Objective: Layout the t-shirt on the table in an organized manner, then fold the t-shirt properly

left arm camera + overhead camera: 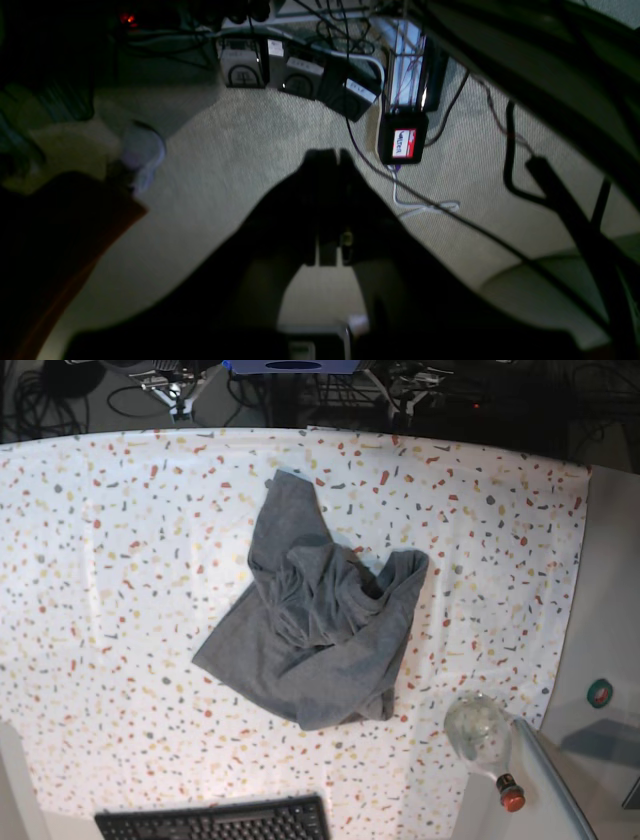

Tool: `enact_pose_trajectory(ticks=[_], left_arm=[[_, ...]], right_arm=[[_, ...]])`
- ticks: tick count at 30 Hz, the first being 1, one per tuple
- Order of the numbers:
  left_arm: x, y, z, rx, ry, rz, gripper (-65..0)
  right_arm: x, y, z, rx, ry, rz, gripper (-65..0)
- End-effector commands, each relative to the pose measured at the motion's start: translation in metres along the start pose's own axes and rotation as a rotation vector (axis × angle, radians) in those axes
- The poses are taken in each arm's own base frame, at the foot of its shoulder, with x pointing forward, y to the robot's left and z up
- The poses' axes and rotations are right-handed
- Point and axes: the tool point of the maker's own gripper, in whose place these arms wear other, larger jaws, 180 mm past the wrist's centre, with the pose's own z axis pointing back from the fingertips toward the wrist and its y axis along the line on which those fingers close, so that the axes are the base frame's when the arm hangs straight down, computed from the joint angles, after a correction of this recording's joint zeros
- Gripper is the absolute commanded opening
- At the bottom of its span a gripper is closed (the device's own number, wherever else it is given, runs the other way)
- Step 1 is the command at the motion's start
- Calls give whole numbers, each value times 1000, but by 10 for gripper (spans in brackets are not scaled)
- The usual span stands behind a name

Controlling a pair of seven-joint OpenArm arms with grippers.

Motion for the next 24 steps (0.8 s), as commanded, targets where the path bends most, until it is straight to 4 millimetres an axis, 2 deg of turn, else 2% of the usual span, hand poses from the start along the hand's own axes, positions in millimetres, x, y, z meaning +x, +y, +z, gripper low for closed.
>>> enact_pose_trajectory(ticks=[1,4,6,10,15,19,21,24], left_arm=[[-11,2,1,7,3,-8,-648],[-36,4,4,8,6,-21,-648],[-35,12,4,16,-6,-57,-648],[-30,12,4,16,-18,-60,-648],[-40,18,5,25,7,-67,-648],[-33,16,5,21,-12,-74,-648],[-36,18,5,26,-10,-61,-648],[-23,18,5,24,-58,-78,-650]], right_arm=[[-11,-1,-1,-10,20,1,-650],[-24,-1,-1,-9,39,1,-650],[-23,-1,-1,-9,37,1,-650],[-17,-1,-1,-9,30,-5,-650],[-4,-3,0,-13,13,-3,-650],[-10,-14,0,-28,16,0,-650],[-23,-13,-1,-28,32,-1,-650],[-19,-4,-1,-13,-10,3,-632]])
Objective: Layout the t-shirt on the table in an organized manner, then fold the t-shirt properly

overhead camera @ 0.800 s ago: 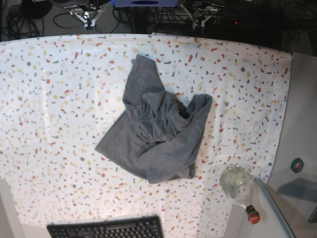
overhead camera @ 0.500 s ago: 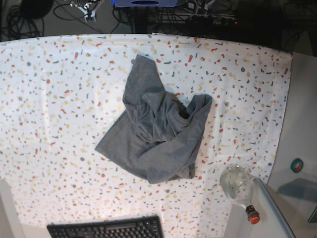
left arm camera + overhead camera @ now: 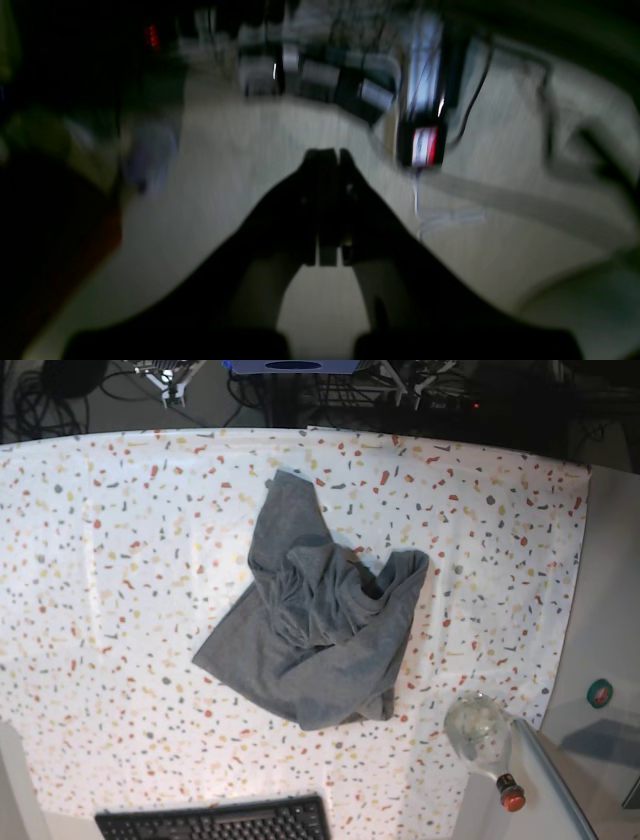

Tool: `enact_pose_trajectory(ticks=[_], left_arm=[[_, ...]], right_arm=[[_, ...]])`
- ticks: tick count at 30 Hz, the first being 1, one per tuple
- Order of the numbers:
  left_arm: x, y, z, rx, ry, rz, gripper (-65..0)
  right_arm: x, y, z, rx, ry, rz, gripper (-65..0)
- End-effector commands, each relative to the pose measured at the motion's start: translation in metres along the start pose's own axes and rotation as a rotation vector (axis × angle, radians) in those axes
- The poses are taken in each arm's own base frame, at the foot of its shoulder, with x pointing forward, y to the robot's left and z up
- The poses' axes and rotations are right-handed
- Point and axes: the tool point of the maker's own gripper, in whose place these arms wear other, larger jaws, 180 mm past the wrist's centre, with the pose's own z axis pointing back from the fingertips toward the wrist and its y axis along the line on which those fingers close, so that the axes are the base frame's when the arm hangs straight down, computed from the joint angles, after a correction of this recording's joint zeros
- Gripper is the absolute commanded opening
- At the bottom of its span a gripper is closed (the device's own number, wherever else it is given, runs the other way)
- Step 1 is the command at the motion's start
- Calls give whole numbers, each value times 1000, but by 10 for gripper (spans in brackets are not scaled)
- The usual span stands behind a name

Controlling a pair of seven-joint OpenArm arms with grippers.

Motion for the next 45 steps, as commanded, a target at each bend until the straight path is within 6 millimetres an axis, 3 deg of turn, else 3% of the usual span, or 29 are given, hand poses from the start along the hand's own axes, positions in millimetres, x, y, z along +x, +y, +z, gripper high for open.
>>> enact_pose_trajectory(ticks=[1,7,9,10,12,14,15,17,19,22,23,24,25,28,37,45], left_arm=[[0,4,0,9,-6,-6,-648],[4,9,0,19,-18,7,-645],[4,9,0,19,-18,7,-645],[4,9,0,19,-18,7,-645],[4,9,0,19,-18,9,-645],[3,9,0,19,-16,9,-645],[2,9,0,19,-13,9,-643],[2,10,0,20,-10,6,-629],[1,10,0,19,-8,3,-517],[0,9,0,16,-7,-9,-280],[0,9,1,16,-8,-10,-257],[-4,8,1,15,-4,-10,-276],[-5,8,1,15,-4,-10,-336],[-7,9,2,18,-1,5,-650],[-15,8,3,15,12,-9,-650],[-24,38,25,48,-102,-96,-650]], right_arm=[[6,8,0,12,-19,-1,-596],[-4,10,0,16,-11,-12,-248],[-1,11,0,18,-45,-10,-213],[0,11,0,18,-59,-6,-239],[-1,11,0,18,-70,-3,-372],[-1,11,0,18,-70,-9,-620],[-1,11,0,18,-70,-10,-650],[-1,11,0,18,-70,-10,-650],[-1,8,0,13,-72,-12,-650],[-3,8,0,12,-69,-7,-650],[-3,8,0,12,-69,-3,-650],[-4,8,0,12,-68,-1,-650],[-9,8,0,12,-59,1,-650],[-13,8,0,12,-54,1,-650],[-22,0,0,1,-41,3,-650],[-46,0,13,-5,-92,4,-650]])
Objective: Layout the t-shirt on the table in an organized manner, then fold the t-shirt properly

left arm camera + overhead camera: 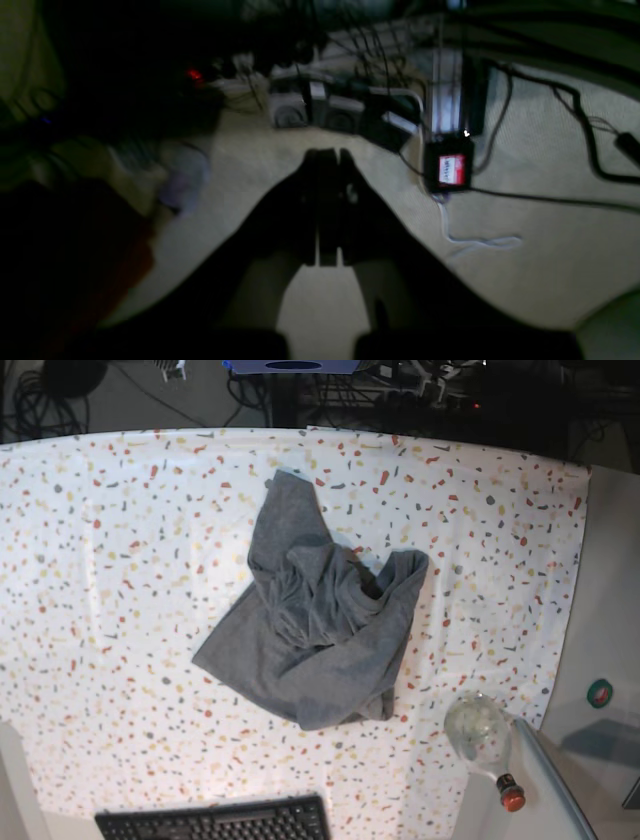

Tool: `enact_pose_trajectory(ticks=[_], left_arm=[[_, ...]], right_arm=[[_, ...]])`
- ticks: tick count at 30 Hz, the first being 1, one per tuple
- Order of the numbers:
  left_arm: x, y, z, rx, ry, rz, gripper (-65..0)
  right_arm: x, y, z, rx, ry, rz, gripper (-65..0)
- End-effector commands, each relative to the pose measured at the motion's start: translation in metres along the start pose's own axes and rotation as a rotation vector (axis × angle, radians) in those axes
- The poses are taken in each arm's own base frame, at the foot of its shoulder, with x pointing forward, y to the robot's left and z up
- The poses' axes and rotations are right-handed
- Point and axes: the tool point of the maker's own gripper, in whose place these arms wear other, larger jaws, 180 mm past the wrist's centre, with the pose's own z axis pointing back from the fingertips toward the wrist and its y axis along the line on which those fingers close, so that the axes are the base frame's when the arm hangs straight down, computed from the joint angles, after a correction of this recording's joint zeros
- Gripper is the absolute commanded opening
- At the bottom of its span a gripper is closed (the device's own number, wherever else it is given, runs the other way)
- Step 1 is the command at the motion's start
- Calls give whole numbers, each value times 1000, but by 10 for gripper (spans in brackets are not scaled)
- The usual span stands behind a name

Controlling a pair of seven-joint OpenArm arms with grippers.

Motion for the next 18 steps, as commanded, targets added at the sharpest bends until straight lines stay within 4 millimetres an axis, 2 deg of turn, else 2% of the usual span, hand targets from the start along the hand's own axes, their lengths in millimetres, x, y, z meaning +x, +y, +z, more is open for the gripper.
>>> enact_pose_trajectory(ticks=[1,3,5,7,10,14,18], left_arm=[[-7,5,8,-1,-16,-37,-650],[-10,10,22,-10,-51,-88,-650],[-6,11,39,-16,-106,-105,-650],[-1,16,58,-6,-155,-102,-650],[17,28,87,33,-246,-74,-650],[58,43,132,82,-395,-61,-650],[121,57,175,126,-577,-47,-650]], right_arm=[[-8,-2,6,-5,-9,-6,-650],[-11,-2,21,-9,-42,-5,-650],[-4,-3,41,-13,-110,-6,-650],[2,-19,62,-50,-166,-40,-650],[18,-40,94,-102,-257,-75,-650],[52,-59,136,-150,-398,-82,-650],[102,-64,176,-169,-561,-70,-650]])
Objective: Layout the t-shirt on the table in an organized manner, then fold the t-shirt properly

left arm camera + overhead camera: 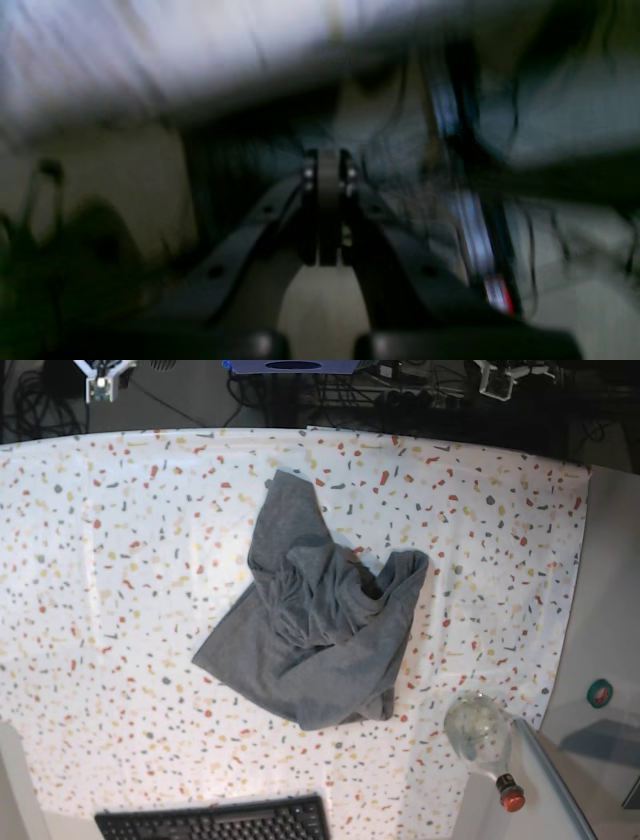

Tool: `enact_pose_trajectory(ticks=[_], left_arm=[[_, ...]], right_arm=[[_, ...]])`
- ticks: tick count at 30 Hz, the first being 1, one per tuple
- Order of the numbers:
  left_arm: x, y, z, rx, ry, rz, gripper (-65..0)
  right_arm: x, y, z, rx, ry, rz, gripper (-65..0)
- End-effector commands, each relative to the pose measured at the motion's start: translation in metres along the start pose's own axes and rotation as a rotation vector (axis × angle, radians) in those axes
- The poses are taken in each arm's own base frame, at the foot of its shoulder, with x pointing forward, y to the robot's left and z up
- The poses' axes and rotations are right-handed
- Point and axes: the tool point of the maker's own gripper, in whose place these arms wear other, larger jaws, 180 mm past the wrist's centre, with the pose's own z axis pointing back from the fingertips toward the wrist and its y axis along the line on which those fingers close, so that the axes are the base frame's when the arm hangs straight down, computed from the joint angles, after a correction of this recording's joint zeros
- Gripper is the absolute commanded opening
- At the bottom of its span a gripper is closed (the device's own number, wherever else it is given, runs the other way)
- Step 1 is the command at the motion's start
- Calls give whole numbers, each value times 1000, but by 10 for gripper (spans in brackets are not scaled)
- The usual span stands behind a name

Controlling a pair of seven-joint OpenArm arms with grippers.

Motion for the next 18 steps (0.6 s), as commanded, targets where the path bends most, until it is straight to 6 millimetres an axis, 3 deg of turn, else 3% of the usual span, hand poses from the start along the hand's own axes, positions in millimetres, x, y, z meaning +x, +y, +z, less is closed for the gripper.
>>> enact_pose_trajectory(ticks=[1,4,7,13,14,15,18], left_arm=[[29,9,3,22,-85,27,-650],[86,33,0,66,-226,139,-650],[127,50,-20,61,-259,149,-650],[166,79,-72,101,-171,172,-650],[173,82,-75,105,-178,173,-650],[178,83,-77,108,-189,174,-625],[187,88,-84,113,-205,176,-272]], right_arm=[[25,-6,4,-11,-78,6,-650],[94,-2,6,-6,-249,-3,-650],[144,13,3,29,-338,-12,-650],[205,83,-7,198,-373,30,-650],[213,98,-5,234,-382,44,-593],[220,109,-4,261,-394,56,-530],[232,150,0,358,-410,112,-384]])
